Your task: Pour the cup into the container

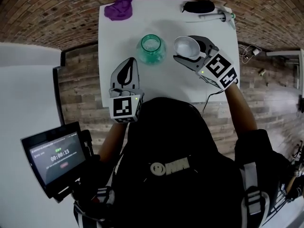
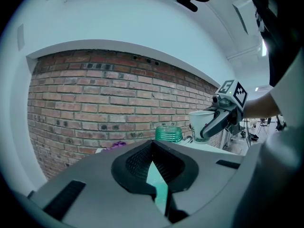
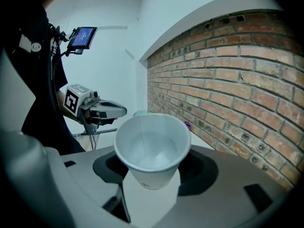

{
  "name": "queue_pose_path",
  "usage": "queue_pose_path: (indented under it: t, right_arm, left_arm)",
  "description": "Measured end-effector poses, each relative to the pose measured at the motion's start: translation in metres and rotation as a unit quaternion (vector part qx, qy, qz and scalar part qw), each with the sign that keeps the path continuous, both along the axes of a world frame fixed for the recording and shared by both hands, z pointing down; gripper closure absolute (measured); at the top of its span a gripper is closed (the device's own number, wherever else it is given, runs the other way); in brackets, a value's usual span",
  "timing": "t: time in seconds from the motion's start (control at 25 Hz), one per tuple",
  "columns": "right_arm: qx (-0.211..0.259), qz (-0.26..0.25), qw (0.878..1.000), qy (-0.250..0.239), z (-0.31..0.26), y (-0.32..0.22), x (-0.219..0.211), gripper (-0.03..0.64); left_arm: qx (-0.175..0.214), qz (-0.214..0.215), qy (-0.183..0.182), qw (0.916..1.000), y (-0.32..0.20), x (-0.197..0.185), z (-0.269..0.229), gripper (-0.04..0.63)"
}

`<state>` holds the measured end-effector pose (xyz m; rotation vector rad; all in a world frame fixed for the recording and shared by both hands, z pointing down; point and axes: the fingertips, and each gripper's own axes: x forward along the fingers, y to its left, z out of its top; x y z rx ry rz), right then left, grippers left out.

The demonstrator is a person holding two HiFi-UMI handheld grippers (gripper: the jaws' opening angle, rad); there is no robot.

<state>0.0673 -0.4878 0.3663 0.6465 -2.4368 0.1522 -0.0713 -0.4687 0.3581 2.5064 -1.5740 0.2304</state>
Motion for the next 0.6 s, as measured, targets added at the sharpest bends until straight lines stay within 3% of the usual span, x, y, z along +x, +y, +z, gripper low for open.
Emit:
queue_pose_path:
  t: [0.16,0.6]
  right_arm:
    - [-0.007,-0.006,1.0,0.02,0.002,-0.005,-0.011,0.333]
    - [-0.027,-0.016,0.996,0.078,0.002,-0.018,-0.029,0.333]
  left_arm:
    - [-0.008,0.01,0.005,0.9999,0.0,-0.006,0.009,0.597]
    - [0.017,0.048,0.001,0.9987,-0.019,-0.005,0.003,0.597]
